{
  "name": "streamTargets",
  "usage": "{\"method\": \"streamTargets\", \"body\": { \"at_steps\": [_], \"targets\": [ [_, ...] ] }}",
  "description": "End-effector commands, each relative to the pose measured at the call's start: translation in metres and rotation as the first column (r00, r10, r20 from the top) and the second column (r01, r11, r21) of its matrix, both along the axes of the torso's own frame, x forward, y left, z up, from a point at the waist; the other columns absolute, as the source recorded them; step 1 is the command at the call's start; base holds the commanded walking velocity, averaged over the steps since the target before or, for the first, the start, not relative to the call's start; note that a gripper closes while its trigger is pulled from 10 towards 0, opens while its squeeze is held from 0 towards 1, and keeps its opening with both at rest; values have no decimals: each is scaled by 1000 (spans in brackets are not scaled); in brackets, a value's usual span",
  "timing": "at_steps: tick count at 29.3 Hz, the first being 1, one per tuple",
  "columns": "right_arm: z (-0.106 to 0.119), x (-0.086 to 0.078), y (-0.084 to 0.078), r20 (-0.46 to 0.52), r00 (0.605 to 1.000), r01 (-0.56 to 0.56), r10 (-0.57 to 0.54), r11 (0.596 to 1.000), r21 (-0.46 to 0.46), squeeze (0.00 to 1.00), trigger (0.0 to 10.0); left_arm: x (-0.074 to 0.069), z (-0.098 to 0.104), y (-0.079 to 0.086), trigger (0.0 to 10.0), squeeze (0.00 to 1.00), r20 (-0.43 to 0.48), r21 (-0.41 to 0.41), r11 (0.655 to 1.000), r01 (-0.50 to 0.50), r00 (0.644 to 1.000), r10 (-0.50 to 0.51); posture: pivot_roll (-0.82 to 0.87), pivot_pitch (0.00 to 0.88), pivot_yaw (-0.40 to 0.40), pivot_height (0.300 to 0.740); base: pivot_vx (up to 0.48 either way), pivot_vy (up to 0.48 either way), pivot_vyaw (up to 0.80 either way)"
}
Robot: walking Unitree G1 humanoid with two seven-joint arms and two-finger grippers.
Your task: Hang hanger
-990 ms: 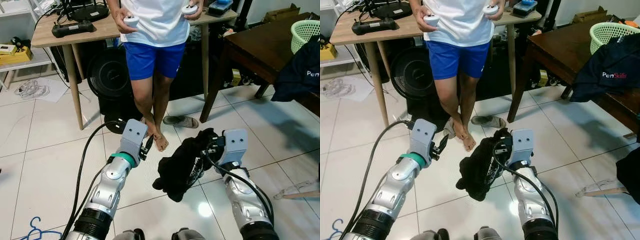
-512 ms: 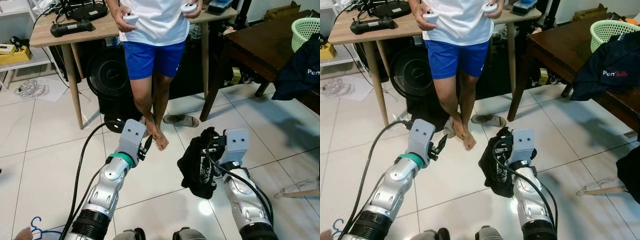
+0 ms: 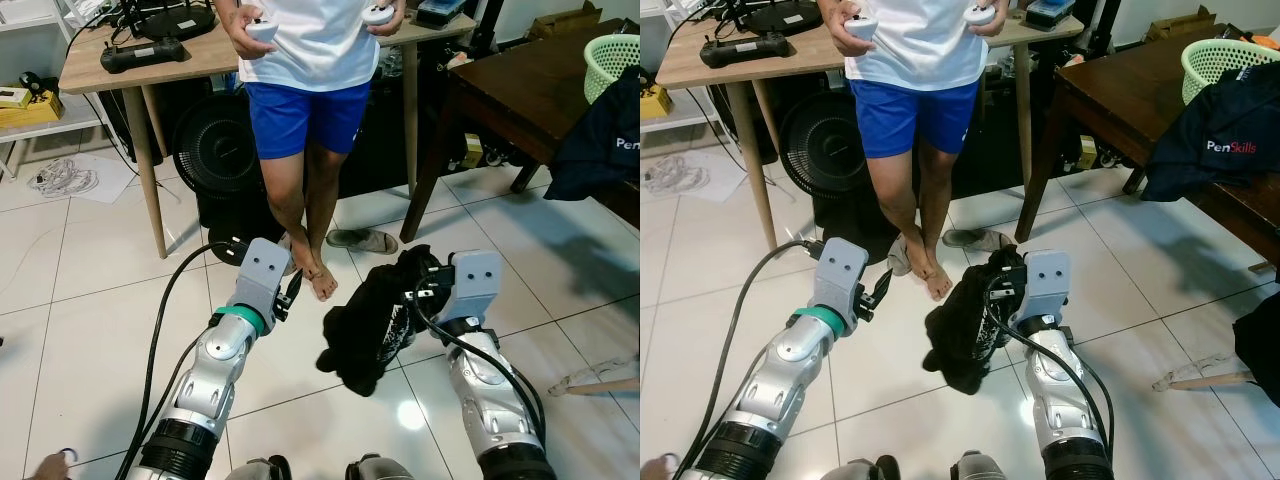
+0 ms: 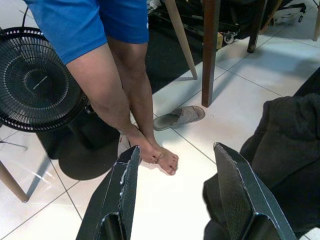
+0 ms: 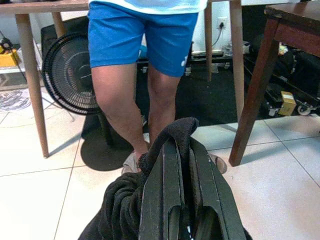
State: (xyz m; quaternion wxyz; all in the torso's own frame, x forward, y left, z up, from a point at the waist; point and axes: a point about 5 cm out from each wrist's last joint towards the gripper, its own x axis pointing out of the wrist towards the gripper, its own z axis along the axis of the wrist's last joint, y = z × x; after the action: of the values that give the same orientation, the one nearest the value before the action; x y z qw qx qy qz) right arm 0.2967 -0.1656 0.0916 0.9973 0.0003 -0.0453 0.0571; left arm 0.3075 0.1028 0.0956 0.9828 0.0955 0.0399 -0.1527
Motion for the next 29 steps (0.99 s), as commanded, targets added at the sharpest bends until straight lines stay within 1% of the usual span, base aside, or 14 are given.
{"method": "streamTargets", "body": {
  "at_steps": [1, 9, 16, 17, 18, 20, 21, 22, 23, 25, 27, 29],
  "targets": [
    [9, 1, 1, 36, 999, -5, 4, 1000, 5, 0, 10000, -3, -4, 1, 10000, 0, -20, 12, 1000, -2, 1000, 2, -112, 65, 97, 740, 0, 0, 0],
    [21, 4, 0, 77, 997, 3, -4, 1000, 7, 0, 10000, -3, -4, 1, 10000, 0, -20, 13, 1000, -2, 1000, 2, -113, 65, 97, 740, 0, 0, 0],
    [22, 6, -5, 81, 996, 24, -25, 1000, 8, 0, 10000, -2, -3, 1, 10000, 0, -17, 13, 1000, -2, 1000, 2, -110, 61, 97, 740, 0, 0, 0],
    [24, 8, -10, 86, 995, 50, -53, 998, 28, 0, 10000, 0, -2, 2, 10000, 0, -14, 14, 1000, -5, 1000, 5, -109, 64, 98, 740, 0, 0, 0],
    [24, 8, -10, 86, 995, 50, -53, 998, 28, 0, 10000, 0, -2, 2, 10000, 0, -14, 14, 1000, -5, 1000, 5, -109, 64, 98, 740, 0, 0, 0],
    [25, 9, -18, 78, 991, 99, -106, 991, 89, 0, 10000, -1, -2, 2, 10000, 0, -14, 16, 1000, -5, 1000, 6, -106, 63, 97, 740, 0, 0, 0],
    [25, 9, -18, 78, 991, 99, -106, 991, 89, 0, 10000, -1, -2, 2, 10000, 0, -14, 16, 1000, -5, 1000, 6, -106, 63, 97, 740, 0, 0, 0],
    [25, 10, -25, 62, 987, 141, -152, 978, 156, 0, 10000, -1, -2, 2, 10000, 0, -14, 16, 1000, -4, 1000, 5, -105, 66, 97, 740, 0, 0, 0],
    [25, 10, -25, 62, 987, 141, -152, 978, 156, 0, 10000, -1, -2, 2, 10000, 0, -14, 16, 1000, -4, 1000, 5, -105, 66, 97, 740, 0, 0, 0],
    [26, 10, -30, 52, 983, 161, -175, 967, 197, 0, 10000, -2, -2, 3, 10000, 0, -14, 17, 1000, -5, 1000, 5, -105, 68, 98, 740, 0, 0, 0],
    [26, 9, -32, 52, 983, 164, -177, 966, 200, 0, 10000, -2, -2, 3, 10000, 0, -14, 17, 1000, -5, 1000, 5, -105, 68, 99, 740, 0, 0, 0],
    [26, 8, -32, 60, 985, 149, -161, 975, 165, 0, 10000, -2, -2, 3, 10000, 0, -15, 18, 1000, -4, 1000, 5, -104, 69, 100, 740, 0, 0, 0]
  ]
}}
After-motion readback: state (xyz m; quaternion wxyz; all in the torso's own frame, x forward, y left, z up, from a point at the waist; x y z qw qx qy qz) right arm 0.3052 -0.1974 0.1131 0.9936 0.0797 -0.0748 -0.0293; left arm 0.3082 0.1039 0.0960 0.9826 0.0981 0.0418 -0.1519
